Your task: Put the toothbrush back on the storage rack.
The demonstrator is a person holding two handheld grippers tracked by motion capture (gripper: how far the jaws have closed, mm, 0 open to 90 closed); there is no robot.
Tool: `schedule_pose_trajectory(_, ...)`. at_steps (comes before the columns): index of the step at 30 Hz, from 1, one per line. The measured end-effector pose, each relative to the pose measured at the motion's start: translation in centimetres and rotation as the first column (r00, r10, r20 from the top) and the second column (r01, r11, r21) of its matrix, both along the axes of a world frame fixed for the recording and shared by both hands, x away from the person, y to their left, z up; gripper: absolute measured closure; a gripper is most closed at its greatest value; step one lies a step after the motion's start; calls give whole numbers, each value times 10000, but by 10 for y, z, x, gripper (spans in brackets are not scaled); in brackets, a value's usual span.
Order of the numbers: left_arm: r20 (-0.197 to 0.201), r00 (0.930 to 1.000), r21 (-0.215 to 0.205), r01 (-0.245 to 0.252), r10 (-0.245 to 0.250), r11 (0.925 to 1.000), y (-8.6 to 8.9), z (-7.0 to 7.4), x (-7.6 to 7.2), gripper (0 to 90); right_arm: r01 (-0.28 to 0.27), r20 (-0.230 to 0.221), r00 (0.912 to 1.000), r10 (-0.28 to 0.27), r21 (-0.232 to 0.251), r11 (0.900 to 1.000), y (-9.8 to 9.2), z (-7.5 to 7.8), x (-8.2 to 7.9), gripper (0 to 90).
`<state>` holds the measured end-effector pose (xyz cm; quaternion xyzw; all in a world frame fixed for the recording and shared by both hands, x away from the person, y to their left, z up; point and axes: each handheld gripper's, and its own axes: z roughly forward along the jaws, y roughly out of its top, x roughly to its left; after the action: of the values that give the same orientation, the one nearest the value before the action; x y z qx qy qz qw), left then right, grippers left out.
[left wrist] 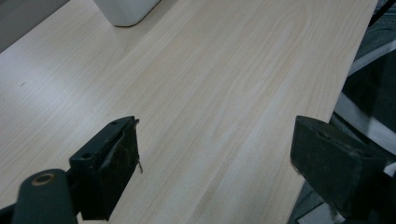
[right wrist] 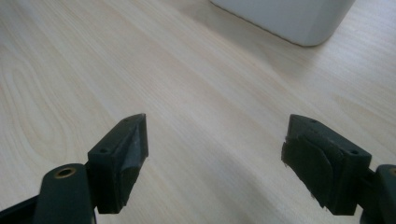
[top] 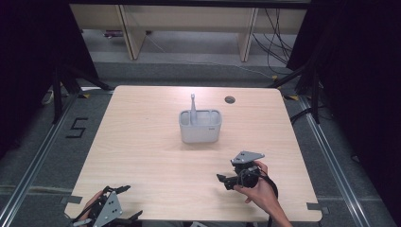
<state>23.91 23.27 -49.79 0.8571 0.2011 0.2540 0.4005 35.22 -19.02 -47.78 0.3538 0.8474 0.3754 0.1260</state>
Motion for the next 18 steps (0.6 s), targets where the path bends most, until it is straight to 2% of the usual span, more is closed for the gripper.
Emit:
schedule_pose_trajectory(2,-6,10000,-70,-3,3,10000,0,0,0,149,-278,74,9996,279,-102,9996,-2,-2,0,227)
schedule_pose_trajectory(5,-8,10000,-41,-11,11,10000,0,0,0,149,-101,-186,9998,99,-93,9999,-5,-1,-4,228)
schedule_pose_trajectory(6,-27,10000,-135,-21,21,9999,-1,-1,0,149,-75,-69,9999,74,-91,9999,-5,-2,-5,228)
schedule_pose_trajectory(9,-29,10000,-62,-24,24,10000,0,0,0,149,-179,-60,9998,178,-112,9998,-9,-2,-7,229)
schedule_pose_trajectory(10,-3,10000,-23,-22,22,10000,0,0,0,149,17,-223,9997,-21,-189,9998,-11,-1,-9,229)
schedule_pose_trajectory(11,-28,10000,-157,-27,26,9999,-1,-1,0,149,-9,-177,9998,6,-139,9999,-12,-2,-10,229)
schedule_pose_trajectory(13,0,10000,-11,-21,21,10000,0,0,0,149,-174,-90,9998,173,-144,9997,-14,-4,-10,228)
schedule_pose_trajectory(16,-38,10000,-146,-14,13,9999,-1,-1,0,149,88,-296,9995,-97,-287,9995,-17,-4,-13,227)
schedule_pose_trajectory(18,-46,10000,61,-43,44,10000,0,0,0,149,134,-336,9993,-142,-236,9996,-19,-4,-15,227)
